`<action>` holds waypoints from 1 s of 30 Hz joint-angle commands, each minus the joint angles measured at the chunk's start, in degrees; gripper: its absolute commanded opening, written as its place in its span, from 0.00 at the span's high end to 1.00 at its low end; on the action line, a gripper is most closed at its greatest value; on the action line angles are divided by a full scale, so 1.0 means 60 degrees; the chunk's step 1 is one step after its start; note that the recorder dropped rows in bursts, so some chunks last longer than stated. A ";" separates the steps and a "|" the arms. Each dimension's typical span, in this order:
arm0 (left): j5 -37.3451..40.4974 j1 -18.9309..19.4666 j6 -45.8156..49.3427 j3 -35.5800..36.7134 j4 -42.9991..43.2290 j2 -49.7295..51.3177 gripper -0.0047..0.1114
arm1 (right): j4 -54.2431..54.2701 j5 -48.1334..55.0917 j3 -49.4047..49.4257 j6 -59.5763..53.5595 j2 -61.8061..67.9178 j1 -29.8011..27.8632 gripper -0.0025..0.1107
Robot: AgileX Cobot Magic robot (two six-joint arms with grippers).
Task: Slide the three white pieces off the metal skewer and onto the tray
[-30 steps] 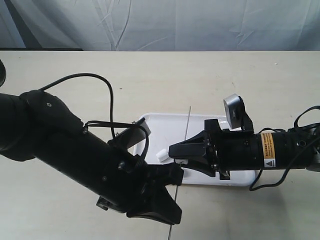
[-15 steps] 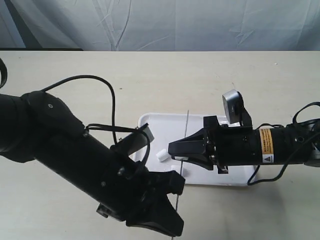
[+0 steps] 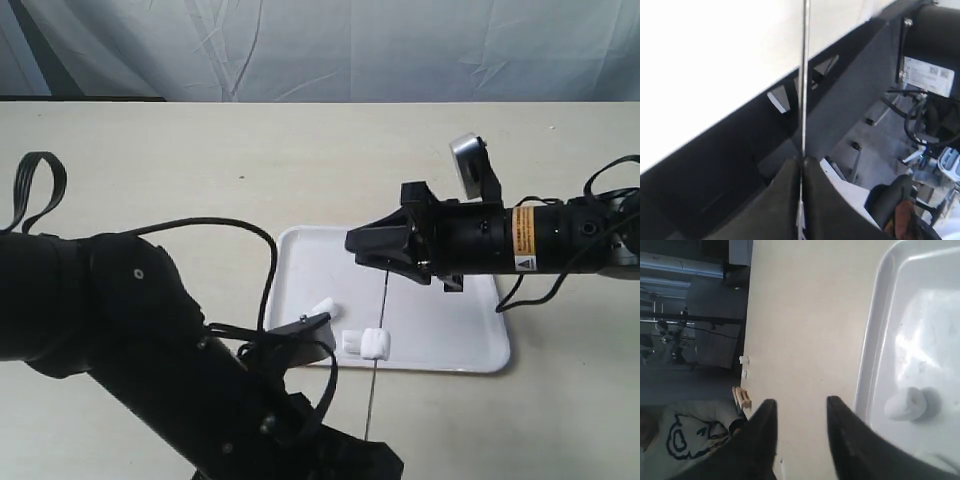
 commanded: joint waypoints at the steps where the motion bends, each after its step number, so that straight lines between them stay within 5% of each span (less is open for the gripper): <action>1: -0.0228 0.0500 -0.0339 0.0021 0.0355 -0.0057 0.96 | -0.2097 -0.0075 -0.0489 0.1829 -0.0006 -0.0892 0.38; 3: -0.0194 0.0935 -0.0300 0.0021 0.0371 -0.0057 0.96 | -0.3106 -0.0098 -0.0343 0.2254 -0.0006 -0.0946 0.47; 5: -0.0018 0.1204 -0.0148 0.0021 0.0371 -0.0057 0.96 | -0.2203 -0.0098 0.0312 0.1473 -0.0006 -0.0681 0.57; 7: -0.0009 0.1202 -0.0045 0.0021 0.0371 -0.0057 0.96 | -0.1209 -0.0098 0.0921 0.0490 -0.0006 -0.0327 0.55; 22: 0.0605 0.1202 0.0111 0.0021 0.0369 -0.0040 0.96 | -0.1578 -0.1347 0.0967 0.0216 -0.0006 -0.0084 0.54; 30: 0.0443 0.1202 0.0111 0.0021 0.0280 -0.0040 0.96 | -0.1674 -0.1371 0.0967 0.0239 -0.0006 -0.0084 0.66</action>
